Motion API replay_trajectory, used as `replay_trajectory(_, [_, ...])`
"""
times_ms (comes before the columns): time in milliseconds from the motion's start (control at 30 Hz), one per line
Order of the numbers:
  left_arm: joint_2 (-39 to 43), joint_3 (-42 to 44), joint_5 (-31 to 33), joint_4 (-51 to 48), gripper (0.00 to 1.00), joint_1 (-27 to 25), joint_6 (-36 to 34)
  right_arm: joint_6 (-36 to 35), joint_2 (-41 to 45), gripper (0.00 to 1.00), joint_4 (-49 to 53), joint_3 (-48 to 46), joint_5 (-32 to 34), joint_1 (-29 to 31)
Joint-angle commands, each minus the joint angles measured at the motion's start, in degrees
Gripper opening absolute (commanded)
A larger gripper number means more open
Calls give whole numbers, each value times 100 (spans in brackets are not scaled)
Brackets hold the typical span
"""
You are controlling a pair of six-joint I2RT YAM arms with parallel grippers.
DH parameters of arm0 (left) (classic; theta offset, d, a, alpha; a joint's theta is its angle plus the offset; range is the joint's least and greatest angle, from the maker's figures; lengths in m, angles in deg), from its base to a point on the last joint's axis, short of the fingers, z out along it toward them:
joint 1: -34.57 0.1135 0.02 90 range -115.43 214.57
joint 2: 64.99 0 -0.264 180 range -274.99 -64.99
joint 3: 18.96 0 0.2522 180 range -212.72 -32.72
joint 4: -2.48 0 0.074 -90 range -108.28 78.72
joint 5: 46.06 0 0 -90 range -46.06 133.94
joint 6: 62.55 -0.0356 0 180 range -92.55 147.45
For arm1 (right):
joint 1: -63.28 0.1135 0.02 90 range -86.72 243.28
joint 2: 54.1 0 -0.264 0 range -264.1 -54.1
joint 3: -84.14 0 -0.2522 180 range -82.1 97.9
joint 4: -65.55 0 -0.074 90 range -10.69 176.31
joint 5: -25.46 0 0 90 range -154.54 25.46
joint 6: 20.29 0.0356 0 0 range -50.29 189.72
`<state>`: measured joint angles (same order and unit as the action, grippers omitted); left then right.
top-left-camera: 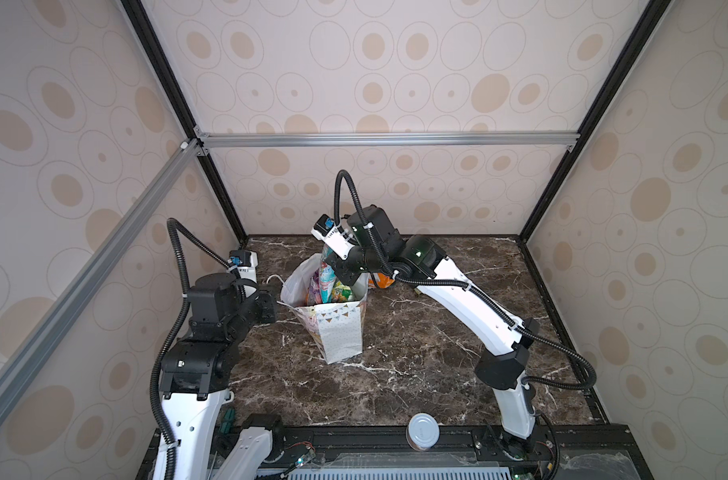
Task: Place the snacks into the paper bag
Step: 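Lower the teal packet into the bag and open the right gripper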
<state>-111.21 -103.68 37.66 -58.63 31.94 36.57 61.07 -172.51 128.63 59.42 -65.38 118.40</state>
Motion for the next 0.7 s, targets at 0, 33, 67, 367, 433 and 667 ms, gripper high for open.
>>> replay_trajectory(0, [71,-115,49,175,0,7,-157,-327,-37,0,-71,41,603,61])
replay_trajectory(33, [69,-119,52,176,0,4,-157,-344,-37,0,-53,52,612,60])
replay_trajectory(67, [70,-116,48,177,0,7,-157,-340,-41,0,-18,38,573,62])
replay_trajectory(367, [52,-136,92,154,0,7,-201,-557,107,16,383,-407,559,412])
replay_trajectory(433, [40,-146,89,164,0,5,-209,-445,192,40,390,-341,491,429])
replay_trajectory(667, [60,-137,75,174,0,8,-193,-91,479,57,-6,-229,218,418])
